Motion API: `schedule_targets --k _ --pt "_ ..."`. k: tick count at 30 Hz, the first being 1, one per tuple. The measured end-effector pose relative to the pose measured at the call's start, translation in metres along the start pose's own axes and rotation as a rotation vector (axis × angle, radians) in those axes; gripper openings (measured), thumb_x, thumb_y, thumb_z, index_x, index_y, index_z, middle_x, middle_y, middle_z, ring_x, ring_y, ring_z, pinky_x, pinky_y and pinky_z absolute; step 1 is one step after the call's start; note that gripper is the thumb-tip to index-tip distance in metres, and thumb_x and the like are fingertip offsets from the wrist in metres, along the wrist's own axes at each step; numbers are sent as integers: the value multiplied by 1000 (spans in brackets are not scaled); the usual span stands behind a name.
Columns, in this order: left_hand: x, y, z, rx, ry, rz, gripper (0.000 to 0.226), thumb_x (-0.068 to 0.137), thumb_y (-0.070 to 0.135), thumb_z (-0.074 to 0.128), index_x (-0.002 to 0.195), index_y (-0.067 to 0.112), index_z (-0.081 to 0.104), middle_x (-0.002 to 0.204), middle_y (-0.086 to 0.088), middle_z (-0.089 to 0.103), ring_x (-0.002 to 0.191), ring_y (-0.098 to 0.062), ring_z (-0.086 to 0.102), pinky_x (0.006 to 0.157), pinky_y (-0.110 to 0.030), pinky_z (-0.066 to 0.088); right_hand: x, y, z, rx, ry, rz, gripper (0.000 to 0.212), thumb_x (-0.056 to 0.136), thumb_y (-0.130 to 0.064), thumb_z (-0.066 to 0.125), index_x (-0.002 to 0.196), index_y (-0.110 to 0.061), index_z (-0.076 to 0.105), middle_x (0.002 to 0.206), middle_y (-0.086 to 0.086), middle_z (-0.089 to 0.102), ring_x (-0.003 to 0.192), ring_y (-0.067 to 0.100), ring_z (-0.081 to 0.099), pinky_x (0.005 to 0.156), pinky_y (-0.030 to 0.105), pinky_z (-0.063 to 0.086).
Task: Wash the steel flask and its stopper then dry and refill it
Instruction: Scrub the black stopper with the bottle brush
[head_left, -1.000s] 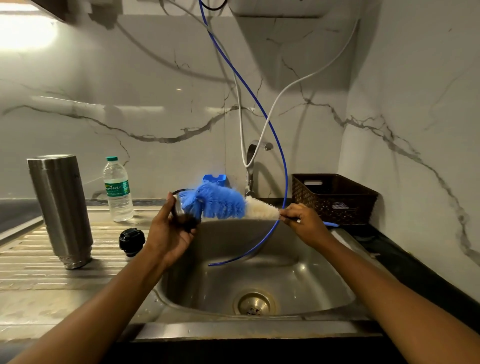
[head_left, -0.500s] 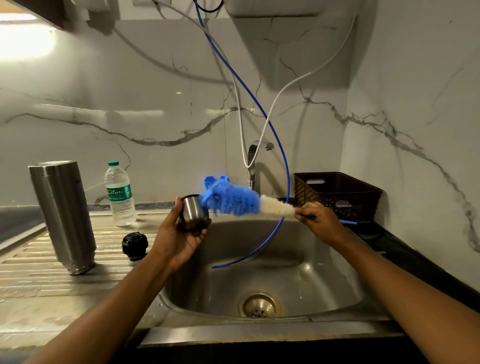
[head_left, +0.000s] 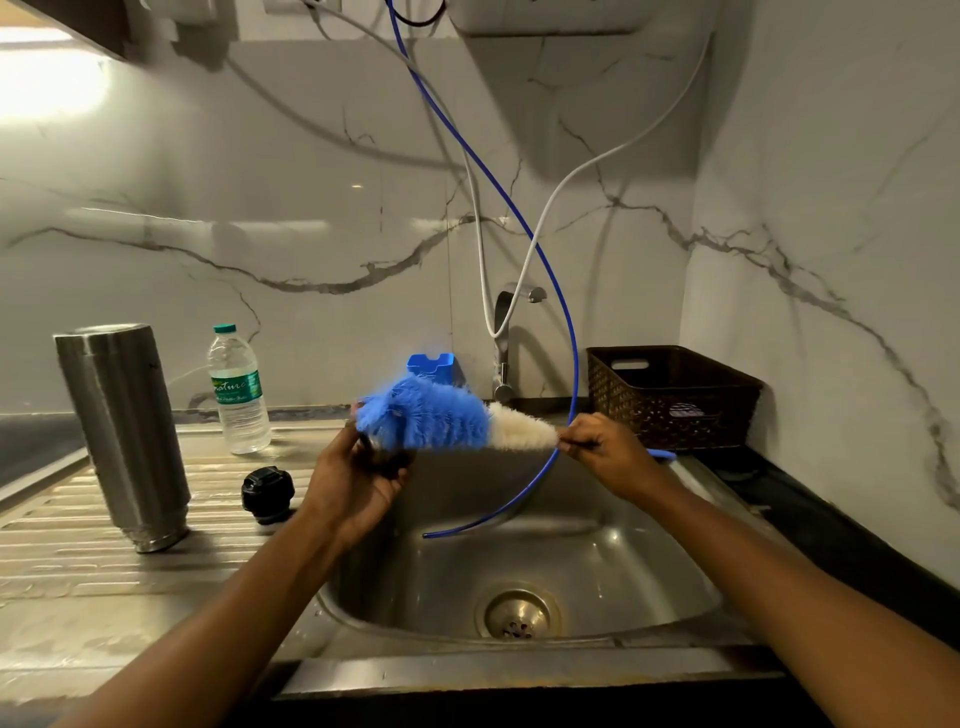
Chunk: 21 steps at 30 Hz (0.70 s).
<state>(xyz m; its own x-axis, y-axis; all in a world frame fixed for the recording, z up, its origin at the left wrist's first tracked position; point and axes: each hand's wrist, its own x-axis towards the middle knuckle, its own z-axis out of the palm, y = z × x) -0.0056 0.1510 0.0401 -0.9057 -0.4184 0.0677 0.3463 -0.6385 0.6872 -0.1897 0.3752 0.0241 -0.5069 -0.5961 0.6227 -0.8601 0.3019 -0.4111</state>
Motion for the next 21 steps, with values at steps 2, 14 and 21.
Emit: schedule_targets --k 2,14,21 --pt "1 5 0 -1 23 28 42 81 46 54 105 12 60 93 -13 63 74 -20 62 48 -22 52 -3 10 -8 -2 24 59 25 84 -3 65 109 -3 68 82 -5 56 86 16 52 72 11 36" --pt "6 6 -5 10 6 22 54 81 45 52 118 5 55 102 -16 63 86 -23 61 56 -21 54 -9 24 -20 -29 34 101 25 85 -3 64 110 -4 67 83 -19 52 90 16 52 74 11 37" --pt "6 6 -7 14 -22 15 71 63 39 79 121 6 55 107 -16 65 85 -24 68 68 -27 59 -8 14 -13 14 -3 93 26 85 -3 64 110 -3 67 84 -10 55 83 4 50 74 14 38"
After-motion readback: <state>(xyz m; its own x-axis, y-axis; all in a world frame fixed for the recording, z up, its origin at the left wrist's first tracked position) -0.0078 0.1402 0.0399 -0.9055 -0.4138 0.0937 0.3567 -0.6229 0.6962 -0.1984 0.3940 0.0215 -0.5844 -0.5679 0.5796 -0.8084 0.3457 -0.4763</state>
